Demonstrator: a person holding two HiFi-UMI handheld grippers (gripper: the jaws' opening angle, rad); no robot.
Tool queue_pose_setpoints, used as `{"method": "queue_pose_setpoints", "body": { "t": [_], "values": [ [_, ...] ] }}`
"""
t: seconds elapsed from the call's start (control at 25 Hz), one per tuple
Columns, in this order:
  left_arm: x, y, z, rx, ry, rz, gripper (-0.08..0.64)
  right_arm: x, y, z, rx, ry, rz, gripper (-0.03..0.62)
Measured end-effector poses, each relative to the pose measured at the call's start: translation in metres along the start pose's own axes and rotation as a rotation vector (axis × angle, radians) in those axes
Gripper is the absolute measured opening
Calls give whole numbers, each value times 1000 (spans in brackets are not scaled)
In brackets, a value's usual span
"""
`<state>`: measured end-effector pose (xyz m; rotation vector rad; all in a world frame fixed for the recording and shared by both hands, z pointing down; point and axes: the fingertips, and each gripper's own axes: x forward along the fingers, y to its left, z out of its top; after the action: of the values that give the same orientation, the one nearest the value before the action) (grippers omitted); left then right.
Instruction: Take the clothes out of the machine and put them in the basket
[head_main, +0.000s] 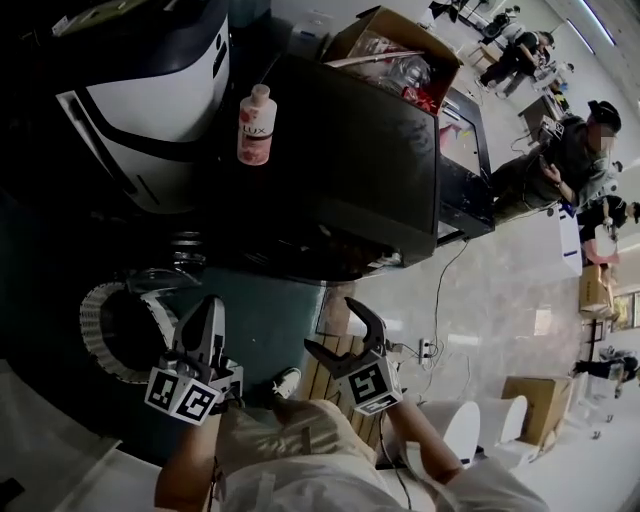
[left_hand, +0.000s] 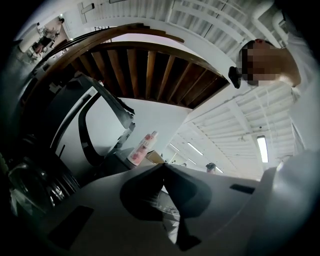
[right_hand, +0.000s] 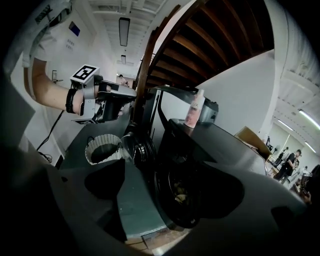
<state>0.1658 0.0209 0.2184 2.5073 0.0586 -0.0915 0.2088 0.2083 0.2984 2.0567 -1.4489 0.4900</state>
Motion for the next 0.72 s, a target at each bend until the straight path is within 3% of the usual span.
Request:
{"method": "queue_pose_setpoints", "body": {
  "t": [0.36,0.48,0.72],
  "values": [
    [-17,80,-50,-27,57,-57,14,82,36,-16,21,28,-92,446],
    [-16,106,-78,-10,43,-75,14,108,46,-53,10,39,-85,446],
    [-8,163,-175,-27,17,-89,14,163,47,-154,-21,63,-127,446]
  ]
}}
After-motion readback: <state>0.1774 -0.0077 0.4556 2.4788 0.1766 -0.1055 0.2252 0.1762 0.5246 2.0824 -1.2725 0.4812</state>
